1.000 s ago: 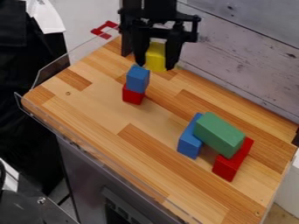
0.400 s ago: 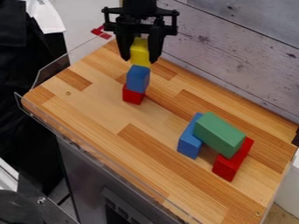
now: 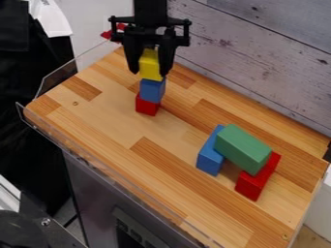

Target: Put the yellow block on top of the red arch

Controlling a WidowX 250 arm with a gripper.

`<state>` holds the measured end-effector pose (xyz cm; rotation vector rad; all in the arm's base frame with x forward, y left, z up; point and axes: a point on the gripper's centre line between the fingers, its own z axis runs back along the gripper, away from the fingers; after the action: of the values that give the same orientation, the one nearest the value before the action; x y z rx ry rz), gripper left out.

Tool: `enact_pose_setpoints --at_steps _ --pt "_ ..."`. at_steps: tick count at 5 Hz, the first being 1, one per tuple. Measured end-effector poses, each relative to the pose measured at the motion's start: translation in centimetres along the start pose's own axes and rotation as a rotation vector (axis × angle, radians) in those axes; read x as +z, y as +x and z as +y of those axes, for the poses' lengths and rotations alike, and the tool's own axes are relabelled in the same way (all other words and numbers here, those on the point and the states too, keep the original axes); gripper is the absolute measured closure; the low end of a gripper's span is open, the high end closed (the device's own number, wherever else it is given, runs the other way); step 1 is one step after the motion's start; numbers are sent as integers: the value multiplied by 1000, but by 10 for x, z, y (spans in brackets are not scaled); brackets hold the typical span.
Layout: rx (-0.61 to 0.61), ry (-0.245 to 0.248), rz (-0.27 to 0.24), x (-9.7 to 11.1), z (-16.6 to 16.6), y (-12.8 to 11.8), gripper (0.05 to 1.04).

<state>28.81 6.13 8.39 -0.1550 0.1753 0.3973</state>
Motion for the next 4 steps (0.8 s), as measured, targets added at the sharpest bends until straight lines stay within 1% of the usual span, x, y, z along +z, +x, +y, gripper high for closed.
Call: enact_pose_setpoints --at_steps 1,2,3,4 --pt "2 -5 24 -7 2 2 505" --pt "3 -10 31 -8 3 4 505" --pt "10 -18 32 -9 2 6 459" --pt "20 -20 26 -9 3 7 168"
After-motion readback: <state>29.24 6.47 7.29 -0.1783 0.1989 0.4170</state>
